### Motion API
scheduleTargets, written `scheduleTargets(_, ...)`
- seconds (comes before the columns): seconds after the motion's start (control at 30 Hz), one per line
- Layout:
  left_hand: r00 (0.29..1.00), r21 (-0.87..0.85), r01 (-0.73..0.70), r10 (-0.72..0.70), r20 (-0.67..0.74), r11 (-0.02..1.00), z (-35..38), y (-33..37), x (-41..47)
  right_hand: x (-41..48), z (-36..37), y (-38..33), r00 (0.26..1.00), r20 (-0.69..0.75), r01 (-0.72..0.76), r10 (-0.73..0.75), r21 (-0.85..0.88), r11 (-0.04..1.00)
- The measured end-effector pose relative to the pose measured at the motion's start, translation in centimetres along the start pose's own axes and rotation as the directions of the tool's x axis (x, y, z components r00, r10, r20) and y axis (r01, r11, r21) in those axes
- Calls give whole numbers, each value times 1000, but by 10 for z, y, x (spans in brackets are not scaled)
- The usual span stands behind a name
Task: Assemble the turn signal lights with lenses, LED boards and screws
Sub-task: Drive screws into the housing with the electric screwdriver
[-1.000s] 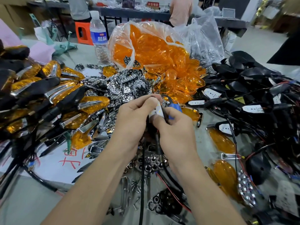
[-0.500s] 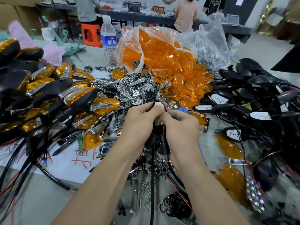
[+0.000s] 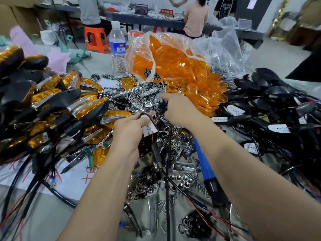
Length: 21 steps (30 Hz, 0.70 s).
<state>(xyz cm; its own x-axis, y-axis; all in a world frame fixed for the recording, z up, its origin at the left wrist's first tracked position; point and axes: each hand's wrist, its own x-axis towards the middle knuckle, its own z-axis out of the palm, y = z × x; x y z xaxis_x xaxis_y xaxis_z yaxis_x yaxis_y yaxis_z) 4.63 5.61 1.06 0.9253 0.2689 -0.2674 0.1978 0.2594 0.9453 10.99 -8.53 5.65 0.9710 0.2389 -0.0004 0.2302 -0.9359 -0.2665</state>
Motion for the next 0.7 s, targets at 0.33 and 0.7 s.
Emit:
scheduleTargets(0.33,998,36,58,-58,-6,998,1,-3,4,-16,4,-2,941,-338,8,-29,-63,998)
scheduleTargets(0.7,999,63,-13,10,42,998,5,-3,-5,-104,30,13,988,-78,-95,133,373,923)
